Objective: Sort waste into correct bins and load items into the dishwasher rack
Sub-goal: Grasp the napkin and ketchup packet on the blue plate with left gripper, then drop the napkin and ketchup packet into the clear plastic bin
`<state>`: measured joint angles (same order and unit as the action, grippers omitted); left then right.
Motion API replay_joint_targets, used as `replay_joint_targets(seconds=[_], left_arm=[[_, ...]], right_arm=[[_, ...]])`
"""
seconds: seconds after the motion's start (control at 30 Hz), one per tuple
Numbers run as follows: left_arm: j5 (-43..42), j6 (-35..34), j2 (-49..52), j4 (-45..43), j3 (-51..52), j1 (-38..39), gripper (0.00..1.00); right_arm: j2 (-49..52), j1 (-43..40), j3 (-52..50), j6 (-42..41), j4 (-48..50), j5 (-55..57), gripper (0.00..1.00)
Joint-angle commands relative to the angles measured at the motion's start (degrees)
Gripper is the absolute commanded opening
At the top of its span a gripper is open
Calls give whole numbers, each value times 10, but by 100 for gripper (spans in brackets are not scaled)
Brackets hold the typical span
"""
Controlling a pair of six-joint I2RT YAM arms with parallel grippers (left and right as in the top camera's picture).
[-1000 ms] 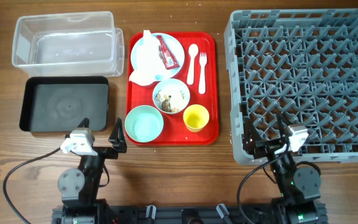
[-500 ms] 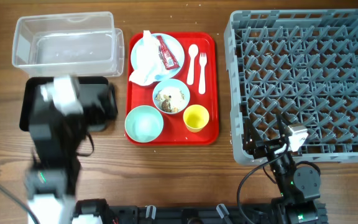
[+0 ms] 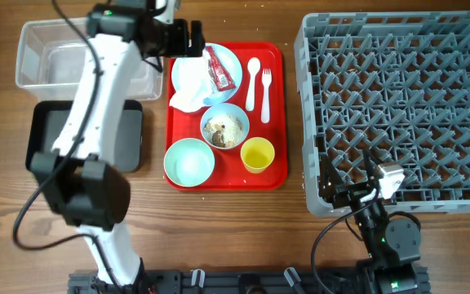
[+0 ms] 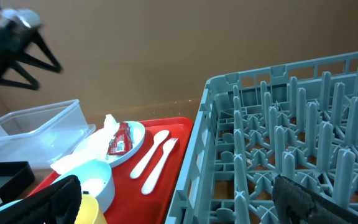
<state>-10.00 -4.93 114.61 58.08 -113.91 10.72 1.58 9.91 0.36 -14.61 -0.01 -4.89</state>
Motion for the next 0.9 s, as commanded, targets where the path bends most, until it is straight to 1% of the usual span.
replay_joint_targets(seconds=[0.0,0.03,0.27,0.43,0.53,0.57,0.6,0.67,0.7,0.8,0.87], left_arm=[[111,-95,72,-32,-13,39,100],[115,-110,101,-50,-13,49,100],[116,-110,191,-137,-13,65,100],[116,-110,248,-155,-13,65,100],[116,-110,259,-153,-13,66,100],[116,-110,259,-146,-12,67,86],[116,-110,259,-142,-12,68,66],[116,-110,259,-124,-12,70,18],[116,-110,259,-119,-12,71,4],[115,-110,245,-113,-15,69,4],[106,-110,205,-80,-53,57,4]], right_arm=[[-4,-2,-1,9,2,5,100],[-4,-2,-1,10,2,5,100],[-4,-2,-1,9,2,5,100],[-4,-2,-1,9,2,5,100],[-4,-2,-1,9,2,5,100],[-4,-2,-1,10,2,5,100],[-4,-2,-1,9,2,5,100],[-4,-2,-1,9,2,5,100],[-4,-2,-1,9,2,5,100],[-4,-2,-1,9,2,5,100],[-4,-2,-1,9,2,5,100]])
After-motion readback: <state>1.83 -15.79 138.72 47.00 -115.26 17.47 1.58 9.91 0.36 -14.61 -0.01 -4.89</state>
